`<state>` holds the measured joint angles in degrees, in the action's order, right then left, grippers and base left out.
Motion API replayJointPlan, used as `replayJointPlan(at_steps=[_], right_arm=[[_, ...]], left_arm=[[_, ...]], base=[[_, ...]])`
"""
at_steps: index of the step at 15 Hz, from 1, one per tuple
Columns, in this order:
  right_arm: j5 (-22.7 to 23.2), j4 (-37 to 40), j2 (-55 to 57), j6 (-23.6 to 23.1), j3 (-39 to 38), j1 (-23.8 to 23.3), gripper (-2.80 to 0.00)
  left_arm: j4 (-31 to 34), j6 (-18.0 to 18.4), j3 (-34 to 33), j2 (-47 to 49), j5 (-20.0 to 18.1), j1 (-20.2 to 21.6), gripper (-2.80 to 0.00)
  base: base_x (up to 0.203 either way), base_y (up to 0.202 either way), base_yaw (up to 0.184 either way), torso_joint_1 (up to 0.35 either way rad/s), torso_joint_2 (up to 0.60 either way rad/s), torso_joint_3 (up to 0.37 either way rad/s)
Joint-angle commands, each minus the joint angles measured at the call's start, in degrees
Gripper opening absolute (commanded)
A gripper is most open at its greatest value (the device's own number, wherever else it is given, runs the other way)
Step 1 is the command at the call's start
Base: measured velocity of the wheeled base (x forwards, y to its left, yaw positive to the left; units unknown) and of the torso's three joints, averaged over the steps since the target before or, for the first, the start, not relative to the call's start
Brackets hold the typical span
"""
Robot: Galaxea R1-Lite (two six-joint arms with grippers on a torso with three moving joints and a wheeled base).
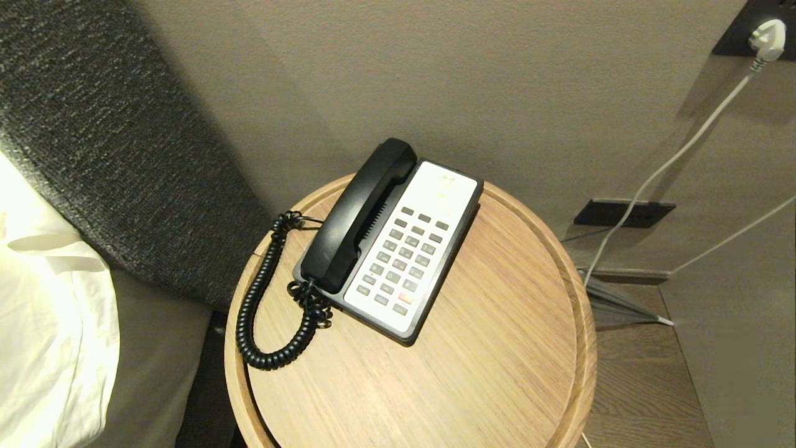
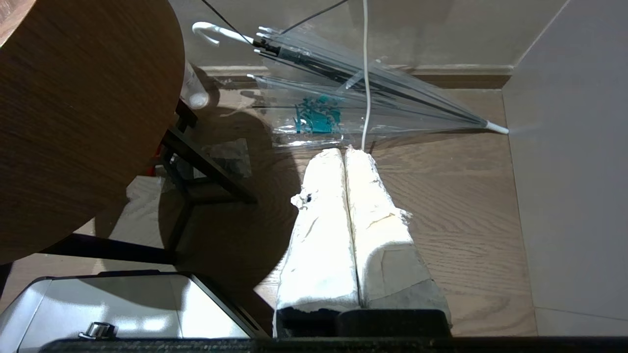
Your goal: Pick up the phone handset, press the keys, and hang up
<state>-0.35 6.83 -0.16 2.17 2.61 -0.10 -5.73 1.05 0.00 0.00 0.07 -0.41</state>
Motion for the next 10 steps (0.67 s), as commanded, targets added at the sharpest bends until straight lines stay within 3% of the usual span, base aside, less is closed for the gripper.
replayJointPlan(at_steps=[1, 10], right_arm=[[0.0, 0.03, 0.13, 0.03, 0.03, 0.01, -2.8], [0.0, 0.03, 0.07, 0.03, 0.03, 0.01, -2.8]], left_arm=[[-0.07, 0.01, -2.29, 0.0, 0.01, -0.02, -2.8], [0.02, -0.17, -2.29, 0.0, 0.01, -0.02, -2.8]], base=[[0.0, 0.0, 0.0, 0.0, 0.0, 0.0], [0.0, 0.0, 0.0, 0.0, 0.0, 0.0]])
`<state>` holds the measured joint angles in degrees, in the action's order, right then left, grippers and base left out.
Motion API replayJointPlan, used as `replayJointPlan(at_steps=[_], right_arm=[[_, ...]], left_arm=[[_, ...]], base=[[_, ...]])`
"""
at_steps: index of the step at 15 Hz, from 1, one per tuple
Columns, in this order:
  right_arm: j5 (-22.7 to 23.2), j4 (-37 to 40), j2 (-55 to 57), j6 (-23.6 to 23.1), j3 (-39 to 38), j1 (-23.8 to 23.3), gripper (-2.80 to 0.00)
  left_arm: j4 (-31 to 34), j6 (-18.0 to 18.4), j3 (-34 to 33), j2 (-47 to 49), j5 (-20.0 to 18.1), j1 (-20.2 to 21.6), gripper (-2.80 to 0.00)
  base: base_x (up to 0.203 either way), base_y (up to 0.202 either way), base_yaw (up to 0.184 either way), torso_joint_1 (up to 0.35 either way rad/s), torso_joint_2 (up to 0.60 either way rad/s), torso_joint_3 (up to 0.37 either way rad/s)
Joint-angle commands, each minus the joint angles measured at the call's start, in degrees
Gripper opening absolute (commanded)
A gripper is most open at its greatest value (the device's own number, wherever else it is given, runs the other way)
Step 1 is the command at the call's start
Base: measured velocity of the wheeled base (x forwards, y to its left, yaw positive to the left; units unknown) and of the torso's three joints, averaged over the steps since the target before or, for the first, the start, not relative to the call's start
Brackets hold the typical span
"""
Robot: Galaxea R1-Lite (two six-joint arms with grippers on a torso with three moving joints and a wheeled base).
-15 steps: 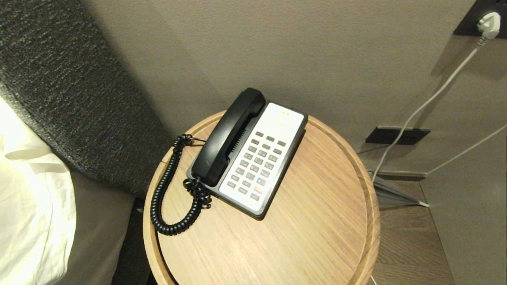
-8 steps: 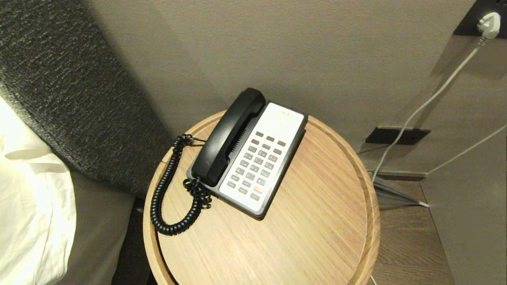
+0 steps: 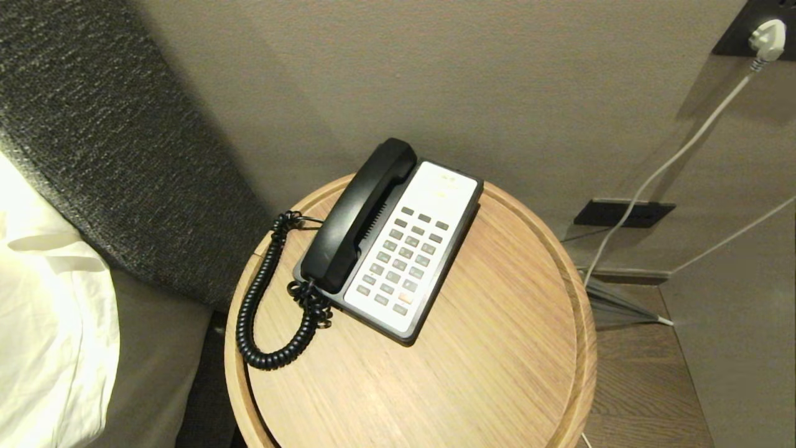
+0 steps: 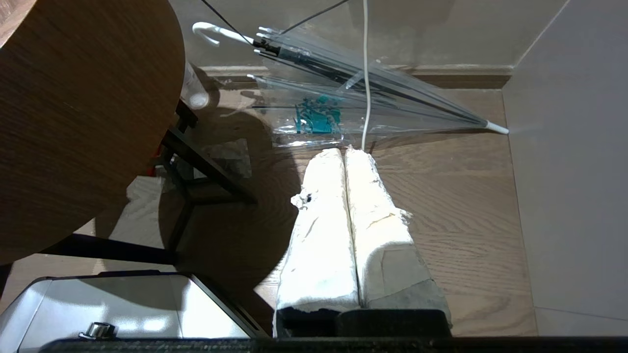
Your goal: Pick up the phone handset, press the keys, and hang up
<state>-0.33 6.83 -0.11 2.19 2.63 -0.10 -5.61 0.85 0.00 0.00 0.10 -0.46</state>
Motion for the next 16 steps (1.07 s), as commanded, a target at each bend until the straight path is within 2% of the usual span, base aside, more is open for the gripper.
replayJointPlan(at_steps=[1, 16], right_arm=[[-0.02, 0.03, 0.02, 0.0, 0.0, 0.01, -2.8], [-0.02, 0.03, 0.11, 0.0, 0.0, 0.01, -2.8]], left_arm=[[-0.1, 0.03, -2.29, 0.0, -0.01, 0.02, -2.8], [-0.19, 0.38, -2.29, 0.0, -0.01, 0.02, -2.8]], base=[[0.0, 0.0, 0.0, 0.0, 0.0, 0.0], [0.0, 0.0, 0.0, 0.0, 0.0, 0.0]])
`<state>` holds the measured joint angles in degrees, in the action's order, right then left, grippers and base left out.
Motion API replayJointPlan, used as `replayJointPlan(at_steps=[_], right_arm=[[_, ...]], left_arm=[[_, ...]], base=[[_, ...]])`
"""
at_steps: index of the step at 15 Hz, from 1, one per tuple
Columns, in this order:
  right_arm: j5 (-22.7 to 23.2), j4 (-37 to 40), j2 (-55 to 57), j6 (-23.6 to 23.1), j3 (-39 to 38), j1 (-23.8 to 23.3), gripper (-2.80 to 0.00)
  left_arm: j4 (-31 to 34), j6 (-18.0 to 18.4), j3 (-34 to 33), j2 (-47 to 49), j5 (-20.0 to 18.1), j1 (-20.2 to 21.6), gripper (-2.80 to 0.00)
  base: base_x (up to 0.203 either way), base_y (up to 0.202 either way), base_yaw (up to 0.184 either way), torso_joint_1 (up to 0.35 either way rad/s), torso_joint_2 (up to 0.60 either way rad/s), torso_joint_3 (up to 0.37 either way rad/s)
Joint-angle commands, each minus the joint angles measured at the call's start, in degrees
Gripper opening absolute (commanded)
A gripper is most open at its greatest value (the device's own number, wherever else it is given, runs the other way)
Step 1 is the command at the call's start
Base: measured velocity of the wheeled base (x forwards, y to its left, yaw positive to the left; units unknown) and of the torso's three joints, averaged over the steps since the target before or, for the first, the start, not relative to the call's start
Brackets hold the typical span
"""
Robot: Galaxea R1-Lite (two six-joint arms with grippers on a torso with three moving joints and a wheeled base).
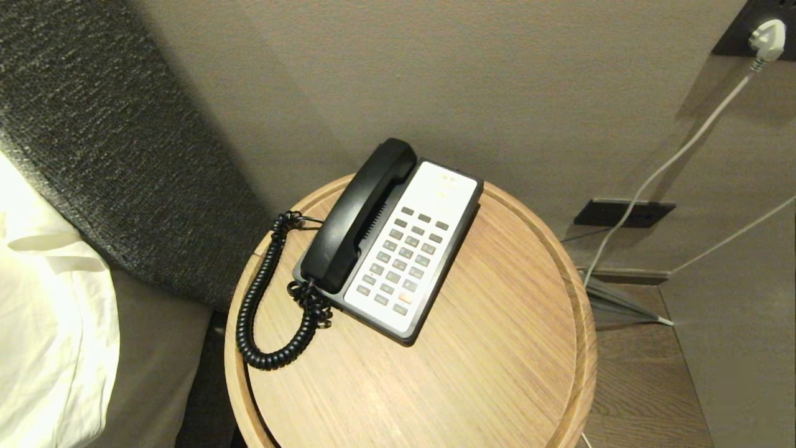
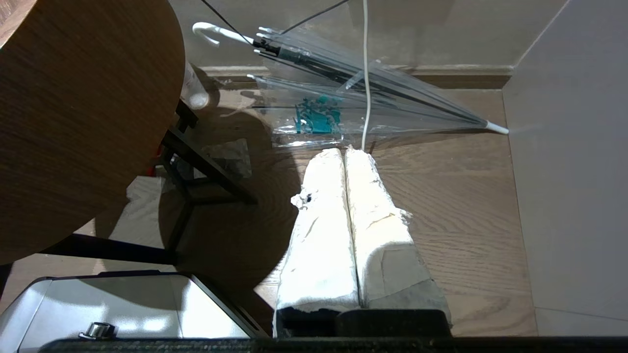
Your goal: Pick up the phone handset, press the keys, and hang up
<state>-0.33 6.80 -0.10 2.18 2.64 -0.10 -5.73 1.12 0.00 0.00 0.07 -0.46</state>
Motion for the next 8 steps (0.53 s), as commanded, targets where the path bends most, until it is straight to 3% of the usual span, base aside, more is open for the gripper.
replayJointPlan(at_steps=[1, 3, 8], right_arm=[[-0.02, 0.05, 0.01, 0.02, 0.0, 0.01, -2.8], [-0.02, 0.05, 0.01, 0.02, 0.0, 0.01, -2.8], [-0.02, 0.05, 0.01, 0.02, 0.0, 0.01, -2.8]], left_arm=[[-0.07, 0.11, -2.29, 0.0, 0.01, 0.02, -2.8], [-0.07, -0.39, -2.29, 0.0, 0.01, 0.02, -2.8], [-0.07, -0.95, -2.29, 0.0, 0.01, 0.02, -2.8]], base=[[0.0, 0.0, 0.0, 0.0, 0.0, 0.0], [0.0, 0.0, 0.0, 0.004, 0.0, 0.043], [0.0, 0.0, 0.0, 0.002, 0.0, 0.177]])
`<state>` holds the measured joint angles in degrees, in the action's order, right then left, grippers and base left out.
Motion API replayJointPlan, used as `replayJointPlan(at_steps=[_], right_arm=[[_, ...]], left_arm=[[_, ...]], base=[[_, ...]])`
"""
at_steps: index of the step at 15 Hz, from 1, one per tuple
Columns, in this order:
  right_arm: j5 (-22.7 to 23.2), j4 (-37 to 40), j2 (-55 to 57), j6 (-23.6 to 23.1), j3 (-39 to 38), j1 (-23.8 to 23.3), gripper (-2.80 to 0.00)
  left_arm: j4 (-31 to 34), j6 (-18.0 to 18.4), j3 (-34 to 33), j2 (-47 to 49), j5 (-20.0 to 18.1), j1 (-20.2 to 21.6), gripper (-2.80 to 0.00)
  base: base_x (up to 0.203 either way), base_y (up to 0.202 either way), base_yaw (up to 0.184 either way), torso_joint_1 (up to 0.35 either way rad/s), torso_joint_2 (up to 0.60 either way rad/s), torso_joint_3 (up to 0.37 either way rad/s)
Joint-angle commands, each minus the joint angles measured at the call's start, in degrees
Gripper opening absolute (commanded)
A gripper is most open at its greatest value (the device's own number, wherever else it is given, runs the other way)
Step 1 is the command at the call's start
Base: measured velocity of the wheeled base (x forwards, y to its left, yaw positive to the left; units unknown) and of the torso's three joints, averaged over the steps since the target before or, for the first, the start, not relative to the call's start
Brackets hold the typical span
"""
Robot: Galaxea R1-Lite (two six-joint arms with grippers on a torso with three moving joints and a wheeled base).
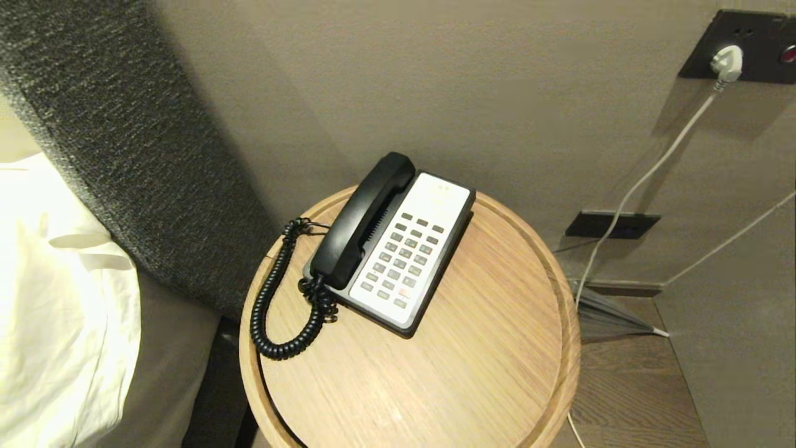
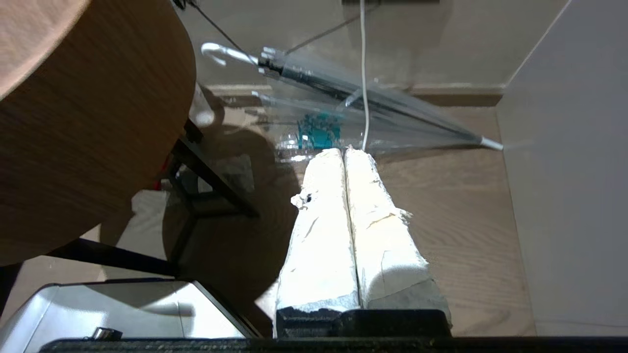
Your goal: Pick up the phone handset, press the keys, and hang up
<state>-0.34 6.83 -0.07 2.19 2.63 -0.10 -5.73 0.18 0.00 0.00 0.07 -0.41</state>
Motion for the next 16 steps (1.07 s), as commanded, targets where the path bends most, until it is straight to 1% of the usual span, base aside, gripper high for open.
replayJointPlan(at_steps=[1, 16], right_arm=[[-0.02, 0.03, -0.01, 0.0, 0.0, 0.01, -2.8], [-0.02, 0.03, -0.01, 0.0, 0.0, 0.01, -2.8]], left_arm=[[-0.07, -0.01, -2.29, 0.0, 0.01, -0.02, -2.8], [-0.14, -0.01, -2.29, 0.0, 0.01, -0.02, -2.8]], base=[[0.0, 0.0, 0.0, 0.0, 0.0, 0.197], [0.0, 0.0, 0.0, 0.002, 0.0, 0.201]])
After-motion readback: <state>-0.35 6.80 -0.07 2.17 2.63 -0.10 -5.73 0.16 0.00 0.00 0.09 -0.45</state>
